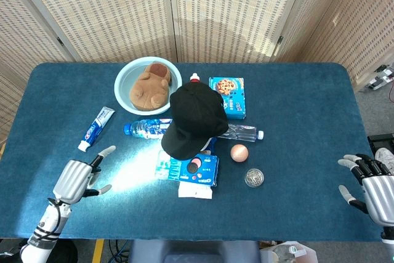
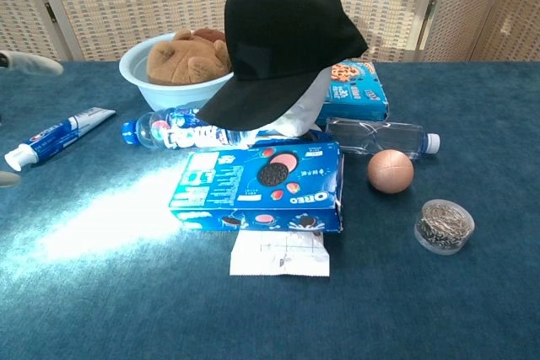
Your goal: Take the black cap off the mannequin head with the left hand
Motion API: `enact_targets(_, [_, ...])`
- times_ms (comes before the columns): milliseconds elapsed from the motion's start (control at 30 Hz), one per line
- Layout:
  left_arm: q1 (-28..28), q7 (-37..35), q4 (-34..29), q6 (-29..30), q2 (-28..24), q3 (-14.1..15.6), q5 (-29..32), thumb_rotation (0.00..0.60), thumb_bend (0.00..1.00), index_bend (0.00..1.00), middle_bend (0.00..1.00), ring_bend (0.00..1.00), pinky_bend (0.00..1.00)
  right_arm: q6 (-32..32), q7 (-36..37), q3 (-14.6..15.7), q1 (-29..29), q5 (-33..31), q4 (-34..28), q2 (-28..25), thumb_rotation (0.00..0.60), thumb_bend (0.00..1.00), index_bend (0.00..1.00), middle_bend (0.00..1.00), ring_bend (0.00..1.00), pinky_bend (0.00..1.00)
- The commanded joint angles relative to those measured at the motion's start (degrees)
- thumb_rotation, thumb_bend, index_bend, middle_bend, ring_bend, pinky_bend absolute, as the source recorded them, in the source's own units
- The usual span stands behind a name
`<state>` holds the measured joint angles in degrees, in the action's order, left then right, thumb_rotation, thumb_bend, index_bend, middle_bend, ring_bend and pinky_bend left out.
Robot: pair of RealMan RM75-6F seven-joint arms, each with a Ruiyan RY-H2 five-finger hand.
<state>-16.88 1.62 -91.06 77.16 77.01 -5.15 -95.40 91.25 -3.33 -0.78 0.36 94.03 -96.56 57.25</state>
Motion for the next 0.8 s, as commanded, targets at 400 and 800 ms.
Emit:
enact_targets(400, [-7.8, 8.7, 3.9, -7.2, 11.6, -4.2, 6.7, 0.6, 0.08, 0.23, 0.99, 1.0, 1.0, 0.1, 0.3, 0.2, -0.7, -0.6, 0.5, 0.2, 0.6, 0.29, 0.33, 0.28, 0.19, 0.29])
enact_targets(800, [-11.6, 8.8, 9.0, -7.0, 19.9, -7.9, 12.1, 0.6, 0.08, 0.3, 0.99, 1.0, 1.0, -0.5, 0.9, 0.2, -0.6, -1.1, 1.2, 0.4, 0.6, 0.29, 0.33, 0.28, 0.19, 0.29])
